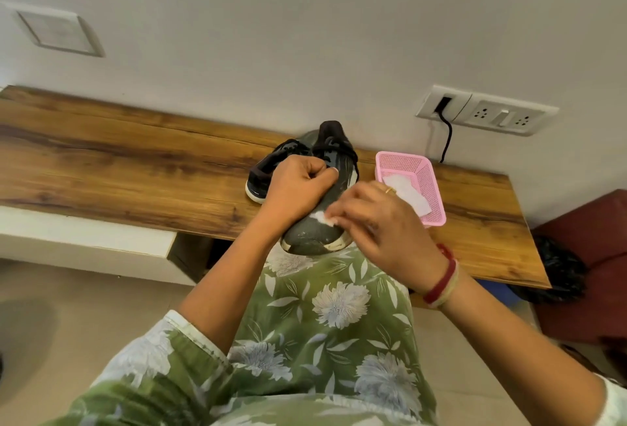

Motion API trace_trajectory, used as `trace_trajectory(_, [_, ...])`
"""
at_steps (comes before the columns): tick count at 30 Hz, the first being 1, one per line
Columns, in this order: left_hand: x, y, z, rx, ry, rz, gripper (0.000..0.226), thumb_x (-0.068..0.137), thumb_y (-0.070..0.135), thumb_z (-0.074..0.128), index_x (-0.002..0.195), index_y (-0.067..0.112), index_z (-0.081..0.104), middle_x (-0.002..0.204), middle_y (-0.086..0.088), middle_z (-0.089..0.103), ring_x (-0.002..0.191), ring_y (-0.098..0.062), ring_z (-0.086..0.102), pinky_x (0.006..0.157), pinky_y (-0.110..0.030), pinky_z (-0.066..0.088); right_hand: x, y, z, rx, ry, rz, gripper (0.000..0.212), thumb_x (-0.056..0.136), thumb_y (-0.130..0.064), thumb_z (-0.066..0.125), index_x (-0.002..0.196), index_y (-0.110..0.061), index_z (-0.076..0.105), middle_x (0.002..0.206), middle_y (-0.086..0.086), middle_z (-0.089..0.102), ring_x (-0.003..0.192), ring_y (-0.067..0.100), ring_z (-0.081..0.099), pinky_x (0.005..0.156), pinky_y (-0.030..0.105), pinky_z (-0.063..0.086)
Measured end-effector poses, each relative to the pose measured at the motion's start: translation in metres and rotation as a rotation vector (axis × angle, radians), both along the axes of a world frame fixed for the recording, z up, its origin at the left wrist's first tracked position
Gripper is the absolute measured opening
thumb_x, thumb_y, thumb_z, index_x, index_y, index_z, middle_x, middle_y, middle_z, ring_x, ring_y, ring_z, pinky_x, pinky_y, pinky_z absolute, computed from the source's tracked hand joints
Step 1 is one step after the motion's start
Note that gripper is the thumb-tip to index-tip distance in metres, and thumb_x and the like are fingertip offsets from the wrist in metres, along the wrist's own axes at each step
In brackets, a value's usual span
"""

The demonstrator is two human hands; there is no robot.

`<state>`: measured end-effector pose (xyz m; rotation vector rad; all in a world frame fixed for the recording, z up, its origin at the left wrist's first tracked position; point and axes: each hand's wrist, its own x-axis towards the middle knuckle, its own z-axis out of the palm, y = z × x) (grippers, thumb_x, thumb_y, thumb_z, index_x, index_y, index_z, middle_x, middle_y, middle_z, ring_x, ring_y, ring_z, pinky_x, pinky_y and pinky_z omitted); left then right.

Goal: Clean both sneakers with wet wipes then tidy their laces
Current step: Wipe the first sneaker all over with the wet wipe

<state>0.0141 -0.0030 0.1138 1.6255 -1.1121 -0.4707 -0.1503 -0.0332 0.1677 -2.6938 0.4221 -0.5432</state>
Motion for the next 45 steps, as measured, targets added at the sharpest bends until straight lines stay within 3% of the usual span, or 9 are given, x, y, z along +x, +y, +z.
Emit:
trace_trajectory(10, [-0.009, 0.002, 0.002, 0.059, -0.032, -0.028, 0.042, 0.077, 0.032, 0.054, 0.044, 0.02, 0.031, 0.039, 0.005, 0.028, 0.042, -0.009, 0.027, 0.056, -0.038, 0.039, 0.009, 0.012, 0.01, -0.13, 0.155, 0.255, 0.025, 0.09, -0.026, 0.046, 0.093, -0.019, 0.07, 0.086, 0.0, 0.058, 0.074, 0.015, 0.048, 0.056, 0.027, 0.037])
trace_trajectory(16, [-0.005, -0.001, 0.002, 0.051, -0.083, 0.025, 0.053, 0.085, 0.019, 0.061, 0.044, 0.021, 0.027, 0.036, 0.007, 0.025, 0.04, -0.009, 0.026, 0.05, -0.025, 0.026, 0.014, -0.009, 0.017, -0.095, 0.119, 0.157, 0.024, 0.088, -0.029, 0.048, 0.09, -0.02, 0.07, 0.088, -0.001, 0.058, 0.076, 0.013, 0.049, 0.058, 0.029, 0.041])
trace_trajectory(20, [-0.007, 0.0, 0.002, 0.024, -0.032, -0.014, 0.045, 0.08, 0.029, 0.056, 0.045, 0.02, 0.028, 0.04, 0.006, 0.024, 0.043, -0.008, 0.024, 0.067, -0.034, 0.04, 0.011, 0.004, 0.016, -0.012, 0.16, 0.286, 0.024, 0.089, -0.031, 0.047, 0.09, -0.021, 0.07, 0.088, -0.01, 0.053, 0.078, 0.01, 0.047, 0.062, 0.028, 0.044])
trace_trajectory(25, [-0.004, -0.001, 0.003, 0.001, 0.01, -0.035, 0.041, 0.078, 0.029, 0.055, 0.045, 0.019, 0.031, 0.04, 0.007, 0.025, 0.043, -0.006, 0.023, 0.049, -0.029, 0.024, 0.006, -0.027, 0.014, 0.207, 0.015, -0.005, 0.016, 0.086, -0.026, 0.059, 0.089, -0.018, 0.072, 0.089, -0.006, 0.061, 0.083, 0.008, 0.056, 0.074, 0.038, 0.049])
trace_trajectory(28, [-0.004, -0.002, 0.004, -0.015, 0.048, -0.034, 0.042, 0.079, 0.027, 0.056, 0.047, 0.012, 0.032, 0.043, 0.006, 0.025, 0.042, -0.008, 0.023, 0.05, -0.029, 0.024, 0.0, -0.002, 0.016, 0.292, 0.0, 0.101, 0.018, 0.088, -0.028, 0.056, 0.092, -0.018, 0.07, 0.092, -0.006, 0.061, 0.086, 0.006, 0.058, 0.076, 0.029, 0.05])
trace_trajectory(31, [-0.006, -0.003, 0.004, -0.035, 0.078, -0.052, 0.042, 0.08, 0.024, 0.056, 0.048, 0.01, 0.033, 0.044, 0.003, 0.026, 0.043, -0.009, 0.024, 0.051, -0.03, 0.025, -0.004, 0.002, 0.012, 0.242, -0.004, 0.142, 0.018, 0.089, -0.026, 0.055, 0.094, -0.018, 0.07, 0.091, -0.001, 0.061, 0.083, 0.011, 0.058, 0.071, 0.031, 0.05])
trace_trajectory(34, [-0.004, -0.004, 0.004, -0.057, 0.143, -0.068, 0.041, 0.078, 0.029, 0.057, 0.046, 0.023, 0.032, 0.044, 0.008, 0.027, 0.045, -0.009, 0.025, 0.05, -0.027, 0.024, -0.007, -0.022, 0.004, 0.24, -0.085, -0.051, 0.02, 0.088, -0.03, 0.054, 0.093, -0.02, 0.07, 0.091, -0.004, 0.063, 0.085, 0.009, 0.058, 0.074, 0.039, 0.051])
trace_trajectory(40, [0.0, 0.001, 0.011, -0.114, 0.244, -0.163, 0.045, 0.083, 0.02, 0.058, 0.048, 0.022, 0.03, 0.045, 0.012, 0.026, 0.044, -0.005, 0.023, 0.047, -0.02, 0.024, -0.014, 0.004, 0.005, 0.236, -0.108, 0.022, 0.016, 0.089, -0.026, 0.056, 0.095, -0.02, 0.069, 0.09, -0.007, 0.062, 0.084, 0.003, 0.056, 0.074, 0.02, 0.047])
trace_trajectory(45, [-0.002, 0.007, 0.013, -0.131, 0.374, -0.241, 0.044, 0.085, 0.012, 0.054, 0.047, 0.02, 0.034, 0.044, 0.015, 0.03, 0.042, -0.001, 0.025, 0.047, -0.015, 0.027, -0.008, -0.03, -0.007, 0.208, -0.197, -0.342, 0.008, 0.086, -0.014, 0.064, 0.09, -0.018, 0.07, 0.088, -0.003, 0.065, 0.083, 0.007, 0.057, 0.076, 0.03, 0.049])
